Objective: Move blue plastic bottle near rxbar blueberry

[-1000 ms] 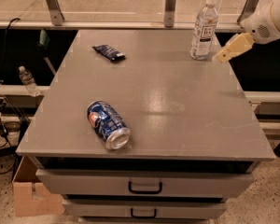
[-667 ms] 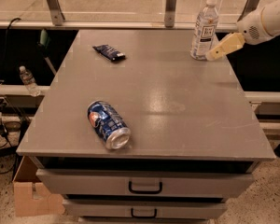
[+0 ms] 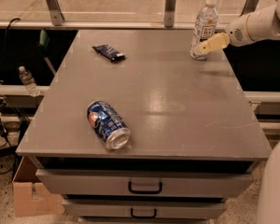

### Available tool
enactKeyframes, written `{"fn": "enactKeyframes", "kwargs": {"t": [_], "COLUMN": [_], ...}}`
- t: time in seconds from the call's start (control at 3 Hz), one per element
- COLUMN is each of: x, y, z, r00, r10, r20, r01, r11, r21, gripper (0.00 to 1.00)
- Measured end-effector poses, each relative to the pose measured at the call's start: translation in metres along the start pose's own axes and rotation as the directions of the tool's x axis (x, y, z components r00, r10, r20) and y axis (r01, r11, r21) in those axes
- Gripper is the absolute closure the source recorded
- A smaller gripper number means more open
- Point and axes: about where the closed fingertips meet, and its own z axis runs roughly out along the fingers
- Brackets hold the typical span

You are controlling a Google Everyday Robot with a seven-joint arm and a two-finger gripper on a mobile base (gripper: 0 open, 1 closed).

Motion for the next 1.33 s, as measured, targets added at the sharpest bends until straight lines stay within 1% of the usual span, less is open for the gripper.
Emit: {"fn": "enactKeyframes", "kwargs": {"t": [0.33, 0.67, 1.0, 1.33], "x": [-0.007, -0.014, -0.017, -0.024], "y": [0.005, 0.011, 0.020, 0.027], "z": [0.020, 0.031, 0.034, 0.024], "r00": [0.998, 0.993, 0.989, 0.987], "r10": [0.048, 0.075, 0.096, 0.098], "r20": [0.046, 0.089, 0.110, 0.127], "r01": [-0.046, -0.067, -0.081, -0.076], "r11": [0.9980, 0.9938, 0.9873, 0.9827], "r21": [-0.044, -0.088, -0.137, -0.169], "gripper": [0.16, 0.39, 0.62, 0.85]}}
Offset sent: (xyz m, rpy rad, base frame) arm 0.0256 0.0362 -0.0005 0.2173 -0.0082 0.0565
